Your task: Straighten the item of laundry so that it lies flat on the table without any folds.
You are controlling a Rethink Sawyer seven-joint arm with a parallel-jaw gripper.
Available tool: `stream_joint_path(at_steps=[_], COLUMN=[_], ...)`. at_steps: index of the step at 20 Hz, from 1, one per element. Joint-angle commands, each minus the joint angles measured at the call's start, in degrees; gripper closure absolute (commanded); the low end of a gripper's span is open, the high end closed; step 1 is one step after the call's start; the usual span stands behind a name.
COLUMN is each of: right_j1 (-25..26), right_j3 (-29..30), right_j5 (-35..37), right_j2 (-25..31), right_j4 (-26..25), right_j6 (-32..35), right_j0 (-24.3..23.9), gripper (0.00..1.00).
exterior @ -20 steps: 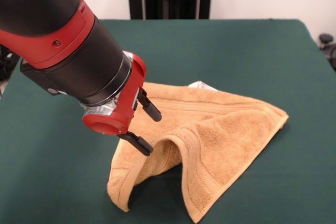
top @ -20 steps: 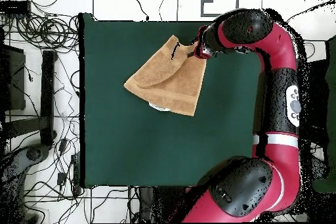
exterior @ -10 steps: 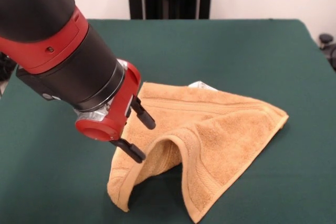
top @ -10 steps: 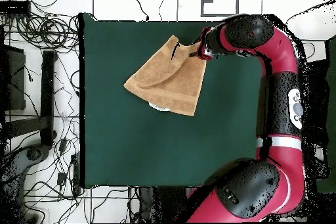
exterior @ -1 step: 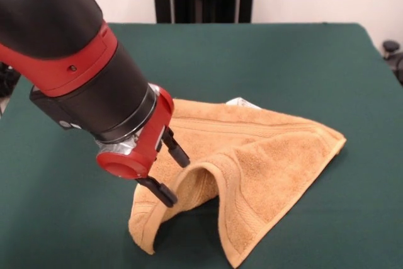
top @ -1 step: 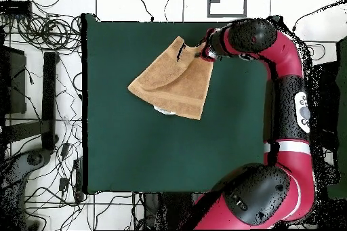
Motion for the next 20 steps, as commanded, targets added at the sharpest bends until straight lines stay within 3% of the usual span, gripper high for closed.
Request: stream_joint_path(at_steps=[1,20], right_j1=[-0.05,0.57], right_j3=[8.64,8.04], right_j5=[-4.54,-2.46], right_j2=[-1.69,-1.09], right_j4=[-3.25,-2.41], right_j6=[0.53,1.33], right_j0=[2.1,2.46], gripper=[0.0,0.0])
